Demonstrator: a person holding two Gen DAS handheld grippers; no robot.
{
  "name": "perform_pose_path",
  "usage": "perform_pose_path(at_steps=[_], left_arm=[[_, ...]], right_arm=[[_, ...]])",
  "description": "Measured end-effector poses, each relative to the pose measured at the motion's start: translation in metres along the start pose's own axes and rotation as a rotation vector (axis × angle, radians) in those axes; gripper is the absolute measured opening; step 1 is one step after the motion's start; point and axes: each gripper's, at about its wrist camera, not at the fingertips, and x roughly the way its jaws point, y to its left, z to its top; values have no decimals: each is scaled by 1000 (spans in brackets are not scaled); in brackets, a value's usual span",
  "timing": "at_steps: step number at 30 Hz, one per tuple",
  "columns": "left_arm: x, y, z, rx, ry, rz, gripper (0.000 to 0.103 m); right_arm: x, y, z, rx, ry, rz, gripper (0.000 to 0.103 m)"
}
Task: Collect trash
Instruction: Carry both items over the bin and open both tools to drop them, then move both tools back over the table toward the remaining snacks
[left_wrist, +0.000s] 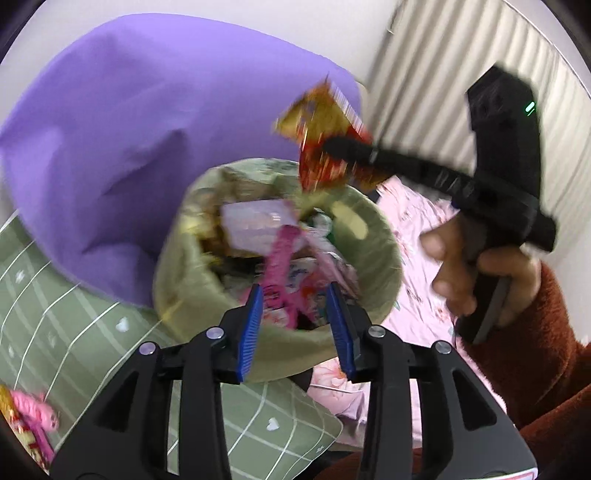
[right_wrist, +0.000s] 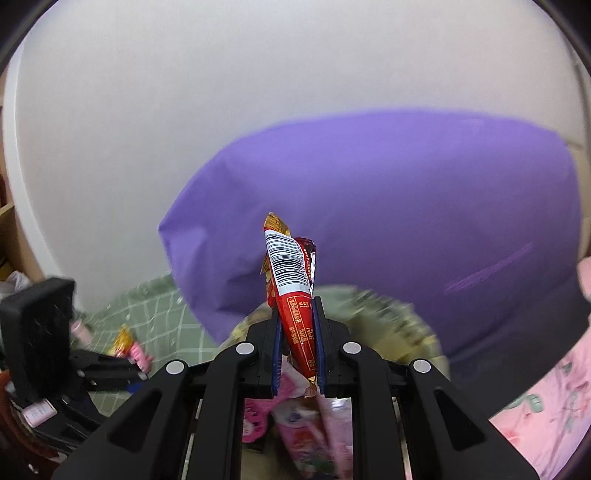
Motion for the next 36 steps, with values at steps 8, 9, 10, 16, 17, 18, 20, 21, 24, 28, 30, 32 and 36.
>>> perform_pose_path(at_steps=[8,9,10,16,17,18,20,21,24,28,30,32,36], left_arm=[[-59,56,-31,-195,-80,142,37],[-67,63,-37,-225,-92,154,37],[-75,70,-42,-252,-100,167,38],[-109,101,-67,-359,-130,221,38],[-112,104,-69,-369,-134,224,38],[-116,107,-73,-384,-139,226,38],[-118,113,-76,-402,-142,225,38],[-120,116,-79,-410,-144,225,38],[-124,119,-83,-418,-150,224,38],[-130,121,-89,-435,-161,218,38],[-133,124,-94,-446,-165,221,38],[-137,127,-98,-455,-169,227,38],[-149,133,-111,-474,-178,257,39]], right_arm=[[70,4,-21,-41,275,-102,15],[71,2,-20,-40,282,-125,15],[72,0,-20,-36,290,-142,15],[67,3,-19,-10,279,-142,16],[65,8,-20,-20,271,-149,16],[62,12,-21,-27,266,-158,16],[57,17,-23,-39,253,-171,22],[54,18,-25,-41,244,-173,29],[39,25,-25,-44,191,-166,38],[27,34,-24,-66,166,-180,46],[23,39,-24,-83,164,-195,48],[16,45,-24,-100,147,-219,50],[4,56,-22,-92,89,-203,50]])
